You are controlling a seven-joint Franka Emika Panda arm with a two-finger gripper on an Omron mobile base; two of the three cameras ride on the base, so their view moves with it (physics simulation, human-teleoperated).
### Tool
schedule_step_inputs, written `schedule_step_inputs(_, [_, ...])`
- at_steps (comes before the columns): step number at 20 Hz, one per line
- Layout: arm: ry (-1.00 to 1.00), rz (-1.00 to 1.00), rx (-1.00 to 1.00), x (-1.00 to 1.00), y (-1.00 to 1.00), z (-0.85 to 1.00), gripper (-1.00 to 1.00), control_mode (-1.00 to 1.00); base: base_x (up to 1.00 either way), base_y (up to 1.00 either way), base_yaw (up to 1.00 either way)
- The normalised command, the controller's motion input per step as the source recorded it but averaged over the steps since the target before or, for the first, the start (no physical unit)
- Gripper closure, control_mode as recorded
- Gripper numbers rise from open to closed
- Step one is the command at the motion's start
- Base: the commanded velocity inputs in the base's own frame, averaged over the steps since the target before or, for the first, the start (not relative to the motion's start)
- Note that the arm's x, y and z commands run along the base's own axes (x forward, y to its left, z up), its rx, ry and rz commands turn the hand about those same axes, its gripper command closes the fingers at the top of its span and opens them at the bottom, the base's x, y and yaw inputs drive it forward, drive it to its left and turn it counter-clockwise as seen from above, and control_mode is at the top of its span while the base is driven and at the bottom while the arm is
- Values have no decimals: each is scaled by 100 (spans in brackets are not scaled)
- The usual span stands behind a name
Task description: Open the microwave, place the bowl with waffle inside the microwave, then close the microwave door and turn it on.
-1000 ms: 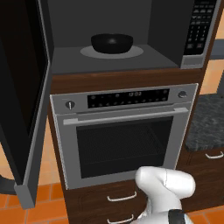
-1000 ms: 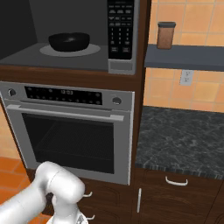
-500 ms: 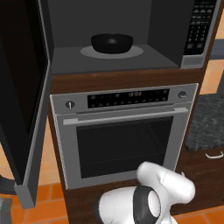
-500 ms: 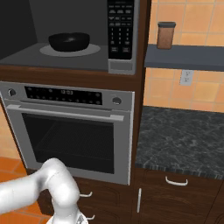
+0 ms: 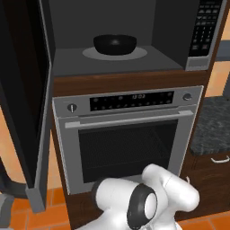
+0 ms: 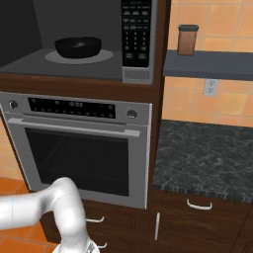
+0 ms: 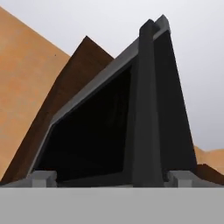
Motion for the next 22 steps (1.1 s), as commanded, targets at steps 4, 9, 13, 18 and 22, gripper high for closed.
schedule_step_inputs(4, [-9,-54,37,5,-41,-3,-100,-100,0,0,0])
schedule_step_inputs(9, [12,-47,20,21,-25,11,-100,-100,0,0,0])
schedule_step_inputs(13, [32,-37,19,20,-54,33,-100,-100,0,0,0])
schedule_step_inputs(18, [28,-17,36,3,-100,40,-100,-100,0,0,0])
schedule_step_inputs(22, [17,-1,43,2,-100,5,-100,-100,0,0,0])
